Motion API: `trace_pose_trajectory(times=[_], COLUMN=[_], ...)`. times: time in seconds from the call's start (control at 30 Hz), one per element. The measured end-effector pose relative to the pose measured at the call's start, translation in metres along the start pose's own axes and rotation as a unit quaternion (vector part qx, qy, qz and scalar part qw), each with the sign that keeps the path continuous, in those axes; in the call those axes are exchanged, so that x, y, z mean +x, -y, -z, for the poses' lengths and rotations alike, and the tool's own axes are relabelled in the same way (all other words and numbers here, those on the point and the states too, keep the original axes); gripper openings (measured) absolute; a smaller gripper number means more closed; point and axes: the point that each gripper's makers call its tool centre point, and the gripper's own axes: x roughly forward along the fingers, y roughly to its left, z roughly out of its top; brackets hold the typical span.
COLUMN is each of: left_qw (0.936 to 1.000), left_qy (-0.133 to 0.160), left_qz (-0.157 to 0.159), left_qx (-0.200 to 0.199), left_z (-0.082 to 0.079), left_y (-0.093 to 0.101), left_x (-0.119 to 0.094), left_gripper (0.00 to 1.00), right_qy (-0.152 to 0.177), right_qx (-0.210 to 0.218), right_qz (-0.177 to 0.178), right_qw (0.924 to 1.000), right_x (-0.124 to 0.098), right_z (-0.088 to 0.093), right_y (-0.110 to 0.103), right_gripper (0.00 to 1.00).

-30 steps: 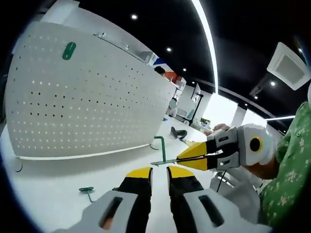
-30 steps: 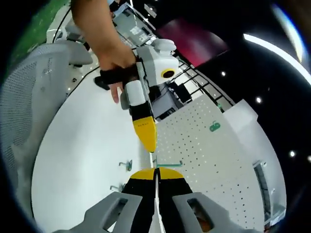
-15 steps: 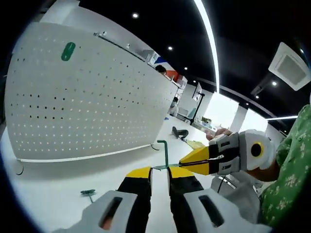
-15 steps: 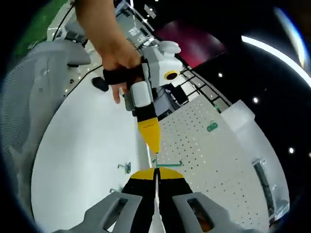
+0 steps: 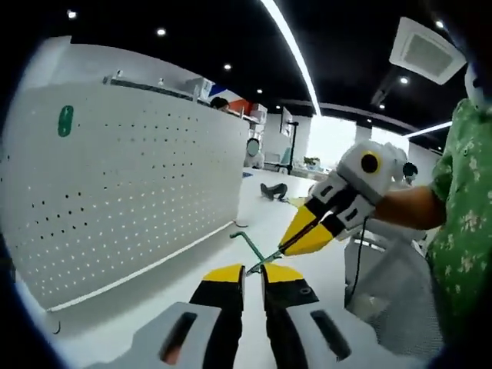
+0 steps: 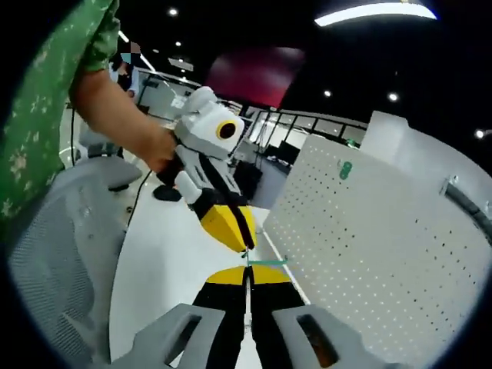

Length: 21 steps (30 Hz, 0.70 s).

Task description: Insert the hook assembly into the mounting plate slot until the hook locks in place.

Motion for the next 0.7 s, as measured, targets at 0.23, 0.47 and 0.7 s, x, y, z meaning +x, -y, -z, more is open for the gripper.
trace_pose_trajectory(times=[0.23, 0.47, 0.7], left_qw=[0.9988, 0.9982, 0.9967], left_qy=[-0.016, -0.008, -0.005], left_qz=[0.027, 0.042, 0.073], left_qx=[0.037, 0.042, 0.036], left_z=[0.009, 0.008, 0.008], left_y=[0.012, 0.017, 0.025], left_x=[-0.002, -0.006, -0.01], left_gripper=[0.07, 0.11, 0.1], right_qy=[0.012, 0.019, 0.025], right_qx=[0.045, 0.06, 0.066], right_qz=[-0.05, -0.075, -0.084], right_qw=[0.9977, 0.9952, 0.994], right_x=[-0.001, -0.005, -0.006], right_z=[0.002, 0.0, -0.003], right_y=[-0.006, -0.013, -0.018], right_gripper=[0.0, 0.0, 0.0])
